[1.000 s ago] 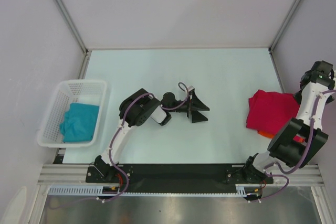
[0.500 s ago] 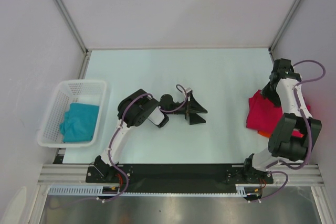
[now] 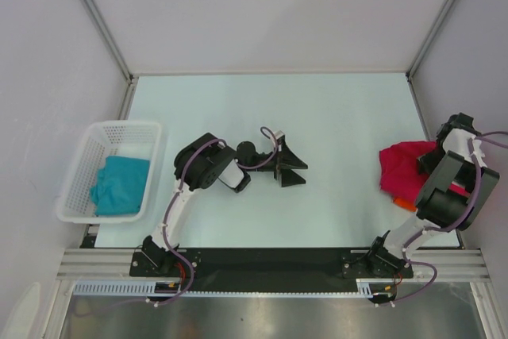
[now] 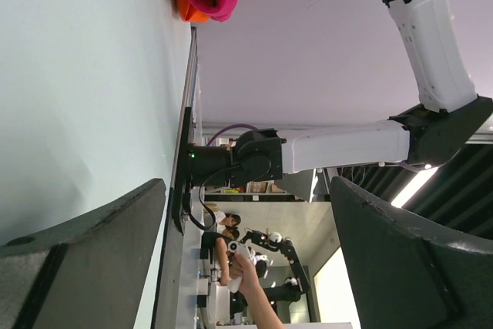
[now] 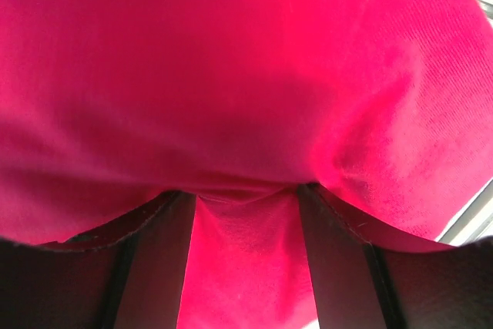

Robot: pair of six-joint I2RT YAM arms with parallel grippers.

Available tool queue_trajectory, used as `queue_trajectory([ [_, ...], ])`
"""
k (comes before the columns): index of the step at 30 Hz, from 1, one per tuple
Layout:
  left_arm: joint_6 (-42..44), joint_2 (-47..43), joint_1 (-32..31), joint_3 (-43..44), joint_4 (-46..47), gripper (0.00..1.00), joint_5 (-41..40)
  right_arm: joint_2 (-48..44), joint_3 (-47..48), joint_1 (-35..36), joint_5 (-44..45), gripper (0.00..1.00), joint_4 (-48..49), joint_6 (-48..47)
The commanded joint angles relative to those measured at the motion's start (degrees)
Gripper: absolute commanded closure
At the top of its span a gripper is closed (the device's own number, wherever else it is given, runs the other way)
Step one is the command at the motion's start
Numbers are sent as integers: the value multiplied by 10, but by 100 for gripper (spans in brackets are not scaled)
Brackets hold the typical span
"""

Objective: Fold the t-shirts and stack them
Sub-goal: Put the neatly folded tshirt into the corner of the board with the right arm

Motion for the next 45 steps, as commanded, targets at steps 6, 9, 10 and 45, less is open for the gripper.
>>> queue_trajectory([
  [6,-39,31,36,-40,50,6,11,70,57,-4,108,41,-13,-17],
  [9,-47,46,40,-36,57,6,14,42,71,47,121,40,-11,-26],
  [10,-47,46,40,-37,57,6,14,32,76,64,124,40,-11,-28],
  [45,713,-968,182,-144,-959,0,-310,-88,208,887,-136,28,179,56],
])
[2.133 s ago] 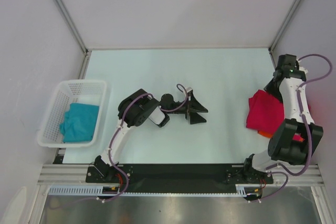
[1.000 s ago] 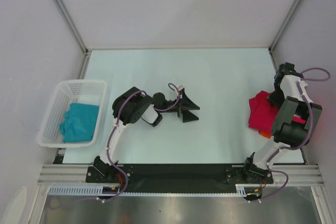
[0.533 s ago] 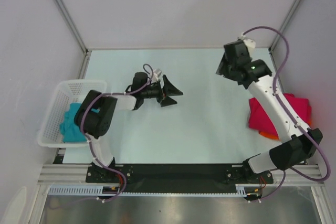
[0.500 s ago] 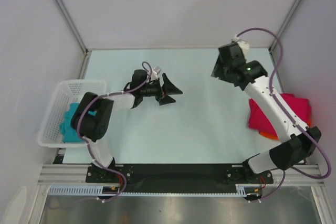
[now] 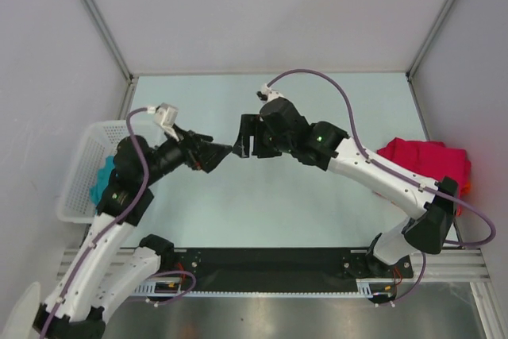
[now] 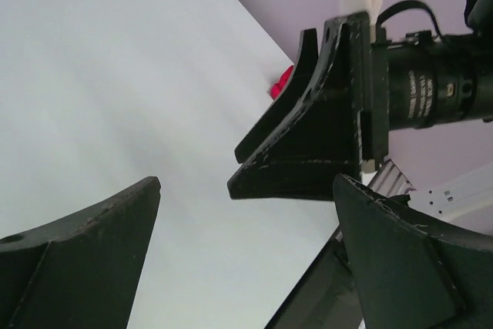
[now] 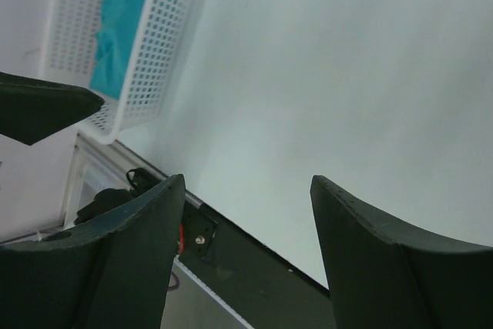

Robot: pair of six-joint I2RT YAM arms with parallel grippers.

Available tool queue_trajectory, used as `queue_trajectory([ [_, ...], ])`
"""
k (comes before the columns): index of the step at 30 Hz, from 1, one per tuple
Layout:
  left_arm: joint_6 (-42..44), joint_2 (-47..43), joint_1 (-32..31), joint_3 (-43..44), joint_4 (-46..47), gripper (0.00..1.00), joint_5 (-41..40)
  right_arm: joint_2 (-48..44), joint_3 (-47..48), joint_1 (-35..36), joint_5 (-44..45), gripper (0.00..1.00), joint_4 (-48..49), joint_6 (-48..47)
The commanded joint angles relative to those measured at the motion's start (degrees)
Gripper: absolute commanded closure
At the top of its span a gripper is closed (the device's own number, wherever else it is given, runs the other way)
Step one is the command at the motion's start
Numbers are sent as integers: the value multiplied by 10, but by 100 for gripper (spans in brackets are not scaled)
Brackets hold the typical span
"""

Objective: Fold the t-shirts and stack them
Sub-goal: Put the neatly folded tshirt into the corner of the board with the right arm

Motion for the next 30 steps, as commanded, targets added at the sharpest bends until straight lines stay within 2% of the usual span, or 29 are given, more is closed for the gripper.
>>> queue_trajectory([
  [1,-3,-51,14,-66,-6,0,-50,-6,-7,23,-30,28,90,8],
  [5,7,-39,15,-41,-54,0,-63,-10,-24,48,-5,28,92,4],
  [9,28,-21,15,0,-125,0,-95,-22,-45,75,71,28,88,-1],
  [14,46,-57,16,7,-150,0,-140,-37,-103,76,69,28,138,17],
  [21,54,-73,15,-3,-164,0,-159,-8,-80,73,93,25,58,46],
  [25,50,-73,15,-5,-164,0,-156,-8,-82,76,100,25,47,52],
  [27,56,-76,16,-7,-166,0,-159,-16,-89,77,127,30,39,60],
  [30,65,-79,15,-12,-175,0,-172,-14,-60,78,189,30,-24,71],
])
